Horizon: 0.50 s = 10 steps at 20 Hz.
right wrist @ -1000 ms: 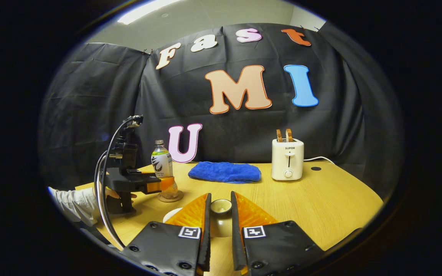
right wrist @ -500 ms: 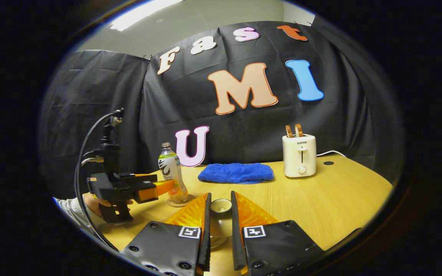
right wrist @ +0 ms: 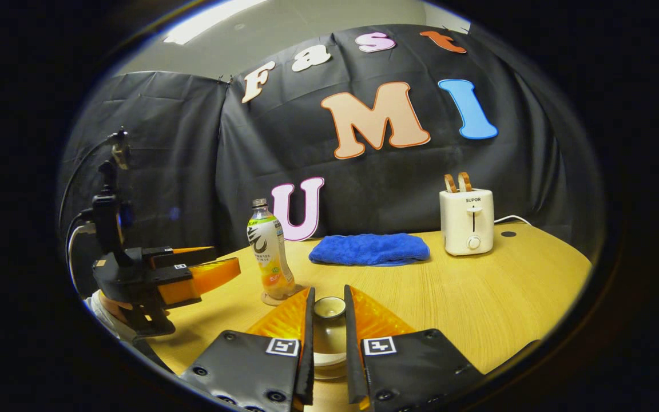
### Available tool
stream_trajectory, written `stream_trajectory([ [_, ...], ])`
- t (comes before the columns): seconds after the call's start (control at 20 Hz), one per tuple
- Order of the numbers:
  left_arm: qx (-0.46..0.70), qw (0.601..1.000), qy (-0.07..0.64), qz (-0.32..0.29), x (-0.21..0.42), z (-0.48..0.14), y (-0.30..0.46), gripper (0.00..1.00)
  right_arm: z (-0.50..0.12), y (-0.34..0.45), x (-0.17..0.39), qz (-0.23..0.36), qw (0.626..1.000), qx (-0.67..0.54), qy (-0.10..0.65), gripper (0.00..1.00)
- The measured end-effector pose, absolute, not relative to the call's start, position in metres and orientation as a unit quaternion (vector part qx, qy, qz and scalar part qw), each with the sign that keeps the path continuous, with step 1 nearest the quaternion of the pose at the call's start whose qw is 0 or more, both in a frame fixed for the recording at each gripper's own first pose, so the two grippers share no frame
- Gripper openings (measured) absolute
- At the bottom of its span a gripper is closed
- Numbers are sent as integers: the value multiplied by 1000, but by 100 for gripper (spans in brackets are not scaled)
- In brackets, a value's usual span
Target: Open the teacup lid with one hand, grasp the water bottle and pour water into the teacup with the other hand; after pouring, place the water bottle on the coaster and then close the teacup lid.
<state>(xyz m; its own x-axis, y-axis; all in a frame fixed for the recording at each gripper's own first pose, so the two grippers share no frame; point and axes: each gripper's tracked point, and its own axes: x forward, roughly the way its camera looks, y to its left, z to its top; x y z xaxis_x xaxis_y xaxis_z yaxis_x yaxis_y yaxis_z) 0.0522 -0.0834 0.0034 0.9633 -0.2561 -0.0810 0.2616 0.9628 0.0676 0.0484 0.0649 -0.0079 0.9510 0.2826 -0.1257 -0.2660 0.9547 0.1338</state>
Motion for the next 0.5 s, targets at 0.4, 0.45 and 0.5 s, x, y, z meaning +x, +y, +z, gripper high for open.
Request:
stream_trajectory([
  [0.4,37,991,30,-125,40,2,-70,96,-27,83,51,142,985,40,91,27],
  [0.45,37,991,30,-125,40,1,-69,96,-31,84,51,140,985,37,95,27],
  [0.5,36,991,29,-124,40,1,-69,96,-31,83,51,139,985,37,92,29],
])
